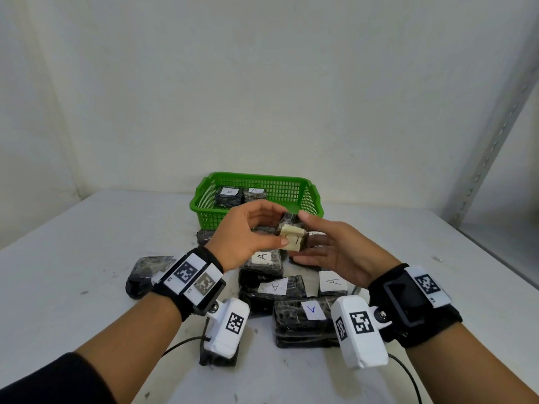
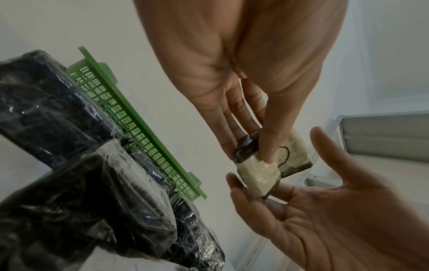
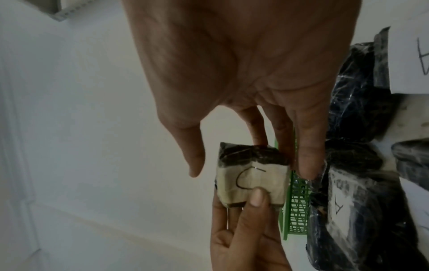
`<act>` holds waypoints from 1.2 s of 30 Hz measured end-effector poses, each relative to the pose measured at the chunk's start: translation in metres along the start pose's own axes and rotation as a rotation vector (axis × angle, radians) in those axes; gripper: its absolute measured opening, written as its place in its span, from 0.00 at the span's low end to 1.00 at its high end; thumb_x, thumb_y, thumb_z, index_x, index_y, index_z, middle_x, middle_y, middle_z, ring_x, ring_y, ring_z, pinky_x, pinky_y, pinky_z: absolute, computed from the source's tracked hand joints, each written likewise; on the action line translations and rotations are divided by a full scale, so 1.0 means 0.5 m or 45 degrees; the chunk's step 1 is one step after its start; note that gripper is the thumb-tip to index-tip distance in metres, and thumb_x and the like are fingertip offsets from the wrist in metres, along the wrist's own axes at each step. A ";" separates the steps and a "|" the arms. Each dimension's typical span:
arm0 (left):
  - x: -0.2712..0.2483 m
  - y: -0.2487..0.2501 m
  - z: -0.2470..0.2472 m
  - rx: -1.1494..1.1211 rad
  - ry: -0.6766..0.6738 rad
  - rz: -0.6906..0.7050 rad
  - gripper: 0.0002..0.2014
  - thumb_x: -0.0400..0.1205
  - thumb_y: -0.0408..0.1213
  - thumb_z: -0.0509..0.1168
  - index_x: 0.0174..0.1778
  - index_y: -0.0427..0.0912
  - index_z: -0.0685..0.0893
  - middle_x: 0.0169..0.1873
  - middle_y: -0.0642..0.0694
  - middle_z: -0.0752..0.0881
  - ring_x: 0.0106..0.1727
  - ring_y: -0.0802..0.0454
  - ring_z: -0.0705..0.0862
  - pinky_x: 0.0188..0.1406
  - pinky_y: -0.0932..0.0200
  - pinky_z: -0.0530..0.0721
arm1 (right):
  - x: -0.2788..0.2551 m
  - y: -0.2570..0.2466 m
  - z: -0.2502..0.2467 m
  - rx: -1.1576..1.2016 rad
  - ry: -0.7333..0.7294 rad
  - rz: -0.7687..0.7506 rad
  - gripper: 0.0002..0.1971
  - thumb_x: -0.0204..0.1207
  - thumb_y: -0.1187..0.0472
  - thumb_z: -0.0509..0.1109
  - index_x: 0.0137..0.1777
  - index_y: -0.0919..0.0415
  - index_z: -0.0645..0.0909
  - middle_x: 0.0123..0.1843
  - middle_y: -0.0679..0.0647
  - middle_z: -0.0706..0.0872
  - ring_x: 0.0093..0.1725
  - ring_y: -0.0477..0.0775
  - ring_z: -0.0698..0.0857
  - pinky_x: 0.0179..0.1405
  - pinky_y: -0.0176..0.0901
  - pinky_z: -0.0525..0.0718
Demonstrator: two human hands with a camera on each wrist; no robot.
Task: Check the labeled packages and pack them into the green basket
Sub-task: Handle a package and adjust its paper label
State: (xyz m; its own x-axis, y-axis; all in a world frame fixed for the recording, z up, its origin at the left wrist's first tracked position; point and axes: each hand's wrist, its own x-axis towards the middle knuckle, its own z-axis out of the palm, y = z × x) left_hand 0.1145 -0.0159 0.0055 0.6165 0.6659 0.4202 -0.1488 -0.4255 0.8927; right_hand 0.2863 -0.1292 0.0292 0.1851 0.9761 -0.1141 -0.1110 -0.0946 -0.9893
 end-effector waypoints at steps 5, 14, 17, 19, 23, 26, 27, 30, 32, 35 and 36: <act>-0.004 0.003 0.006 0.008 -0.007 0.010 0.24 0.66 0.22 0.81 0.55 0.41 0.86 0.52 0.45 0.90 0.59 0.49 0.88 0.61 0.44 0.87 | 0.011 0.000 -0.004 0.038 0.002 -0.038 0.18 0.77 0.57 0.77 0.64 0.66 0.88 0.56 0.63 0.93 0.54 0.60 0.91 0.61 0.49 0.91; -0.001 0.001 0.007 0.089 0.027 -0.022 0.21 0.67 0.29 0.83 0.54 0.43 0.88 0.49 0.45 0.92 0.53 0.46 0.91 0.59 0.41 0.88 | 0.018 -0.008 0.000 -0.037 -0.033 -0.125 0.17 0.71 0.58 0.81 0.57 0.67 0.91 0.56 0.63 0.95 0.51 0.54 0.93 0.49 0.38 0.91; -0.003 0.002 0.007 0.088 0.012 -0.005 0.21 0.67 0.29 0.83 0.54 0.44 0.88 0.49 0.45 0.92 0.53 0.47 0.91 0.58 0.41 0.88 | 0.021 -0.005 0.003 -0.061 -0.018 -0.148 0.19 0.74 0.60 0.81 0.60 0.72 0.90 0.59 0.66 0.94 0.56 0.58 0.93 0.52 0.39 0.91; -0.004 0.001 0.006 0.085 0.011 -0.004 0.21 0.66 0.29 0.83 0.54 0.44 0.88 0.49 0.45 0.92 0.54 0.46 0.91 0.59 0.41 0.88 | 0.023 -0.001 0.001 -0.082 -0.011 -0.155 0.23 0.70 0.58 0.82 0.61 0.72 0.90 0.59 0.67 0.93 0.60 0.62 0.92 0.58 0.43 0.92; -0.005 -0.004 0.001 0.088 0.002 -0.014 0.23 0.64 0.37 0.84 0.54 0.46 0.89 0.49 0.44 0.92 0.54 0.46 0.91 0.59 0.41 0.88 | 0.020 0.000 -0.006 -0.077 -0.047 -0.136 0.26 0.66 0.58 0.82 0.62 0.73 0.89 0.61 0.67 0.92 0.60 0.61 0.92 0.65 0.48 0.88; -0.004 -0.005 -0.003 0.075 0.012 -0.028 0.25 0.60 0.44 0.84 0.53 0.47 0.89 0.48 0.44 0.92 0.54 0.45 0.91 0.59 0.41 0.88 | 0.021 -0.001 -0.010 -0.031 -0.063 -0.121 0.26 0.66 0.59 0.81 0.62 0.74 0.88 0.63 0.69 0.91 0.55 0.56 0.92 0.62 0.44 0.89; -0.003 -0.006 -0.003 0.081 0.009 -0.026 0.24 0.60 0.43 0.84 0.52 0.47 0.89 0.48 0.44 0.92 0.54 0.45 0.91 0.59 0.40 0.88 | 0.021 0.000 -0.011 -0.024 -0.058 -0.122 0.25 0.67 0.61 0.80 0.62 0.75 0.87 0.62 0.69 0.91 0.54 0.56 0.91 0.61 0.43 0.89; -0.002 -0.007 -0.003 0.092 0.000 -0.022 0.20 0.64 0.33 0.83 0.52 0.47 0.90 0.48 0.43 0.92 0.54 0.44 0.90 0.59 0.39 0.87 | 0.020 -0.001 -0.012 -0.048 -0.036 -0.122 0.13 0.74 0.67 0.79 0.57 0.71 0.90 0.58 0.65 0.94 0.52 0.54 0.92 0.58 0.42 0.90; -0.002 -0.007 -0.004 0.097 -0.004 -0.019 0.20 0.65 0.31 0.83 0.52 0.46 0.90 0.48 0.43 0.92 0.54 0.44 0.90 0.59 0.39 0.87 | 0.020 -0.004 -0.012 -0.057 -0.027 -0.121 0.12 0.72 0.66 0.80 0.55 0.68 0.91 0.56 0.64 0.94 0.53 0.55 0.92 0.59 0.43 0.90; -0.006 -0.003 -0.003 0.110 0.003 -0.011 0.21 0.64 0.37 0.84 0.52 0.46 0.89 0.48 0.45 0.92 0.54 0.46 0.90 0.59 0.40 0.87 | 0.019 -0.006 -0.008 -0.070 -0.061 -0.126 0.20 0.66 0.59 0.81 0.56 0.68 0.91 0.57 0.64 0.94 0.55 0.56 0.93 0.62 0.45 0.90; -0.007 -0.002 -0.002 0.113 0.005 -0.005 0.22 0.63 0.39 0.84 0.52 0.47 0.89 0.48 0.46 0.92 0.55 0.47 0.90 0.59 0.40 0.88 | 0.020 -0.005 -0.006 -0.068 -0.068 -0.132 0.21 0.66 0.58 0.82 0.57 0.69 0.91 0.57 0.65 0.94 0.55 0.57 0.93 0.61 0.44 0.90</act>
State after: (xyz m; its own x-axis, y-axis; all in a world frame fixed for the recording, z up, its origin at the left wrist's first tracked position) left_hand 0.1117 -0.0171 0.0036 0.6138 0.6699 0.4178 -0.0774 -0.4756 0.8762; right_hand 0.2913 -0.1196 0.0304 0.1406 0.9900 -0.0076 -0.0418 -0.0017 -0.9991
